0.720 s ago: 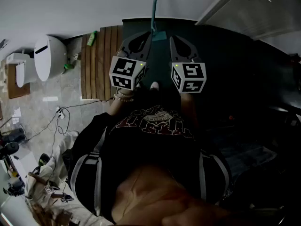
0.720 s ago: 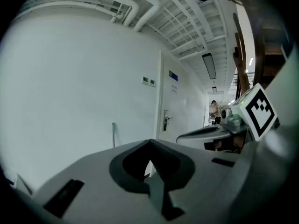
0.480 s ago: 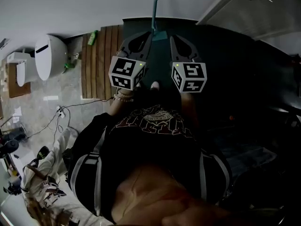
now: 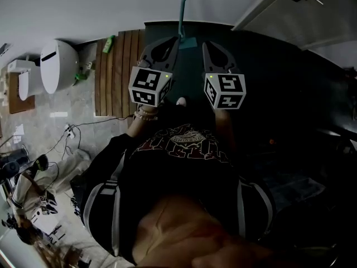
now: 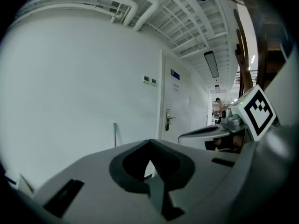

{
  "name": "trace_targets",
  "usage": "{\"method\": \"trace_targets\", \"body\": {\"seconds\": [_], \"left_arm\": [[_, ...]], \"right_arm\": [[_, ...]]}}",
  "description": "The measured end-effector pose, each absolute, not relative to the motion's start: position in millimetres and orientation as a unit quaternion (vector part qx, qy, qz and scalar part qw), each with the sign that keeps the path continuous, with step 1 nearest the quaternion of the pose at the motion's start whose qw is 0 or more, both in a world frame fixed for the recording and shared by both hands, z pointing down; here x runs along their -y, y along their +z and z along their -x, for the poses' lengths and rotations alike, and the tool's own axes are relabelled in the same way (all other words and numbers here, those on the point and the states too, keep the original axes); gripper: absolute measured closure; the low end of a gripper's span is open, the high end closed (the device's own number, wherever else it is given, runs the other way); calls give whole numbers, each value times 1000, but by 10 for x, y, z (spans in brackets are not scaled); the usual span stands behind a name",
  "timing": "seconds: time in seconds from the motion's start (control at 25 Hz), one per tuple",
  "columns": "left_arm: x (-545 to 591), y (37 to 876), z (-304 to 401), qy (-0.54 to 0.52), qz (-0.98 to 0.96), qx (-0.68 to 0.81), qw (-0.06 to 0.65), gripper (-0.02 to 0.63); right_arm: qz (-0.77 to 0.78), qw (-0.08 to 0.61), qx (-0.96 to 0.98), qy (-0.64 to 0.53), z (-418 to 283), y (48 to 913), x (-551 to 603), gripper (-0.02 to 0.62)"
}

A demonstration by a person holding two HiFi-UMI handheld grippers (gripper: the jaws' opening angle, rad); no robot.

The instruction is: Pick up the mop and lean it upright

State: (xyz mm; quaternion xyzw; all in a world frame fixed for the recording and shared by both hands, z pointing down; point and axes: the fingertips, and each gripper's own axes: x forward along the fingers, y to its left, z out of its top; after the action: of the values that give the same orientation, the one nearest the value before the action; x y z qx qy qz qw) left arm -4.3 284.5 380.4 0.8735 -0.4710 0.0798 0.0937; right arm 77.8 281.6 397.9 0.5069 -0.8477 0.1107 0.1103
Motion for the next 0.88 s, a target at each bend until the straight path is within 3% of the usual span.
{"method": "trace_targets", "body": {"seconds": [0.88], "left_arm": [[-2227,3914,76,75,-881,453,112,560]], "right_arm": [[-513,113,842,125,-728,4084,-2259,575]]}}
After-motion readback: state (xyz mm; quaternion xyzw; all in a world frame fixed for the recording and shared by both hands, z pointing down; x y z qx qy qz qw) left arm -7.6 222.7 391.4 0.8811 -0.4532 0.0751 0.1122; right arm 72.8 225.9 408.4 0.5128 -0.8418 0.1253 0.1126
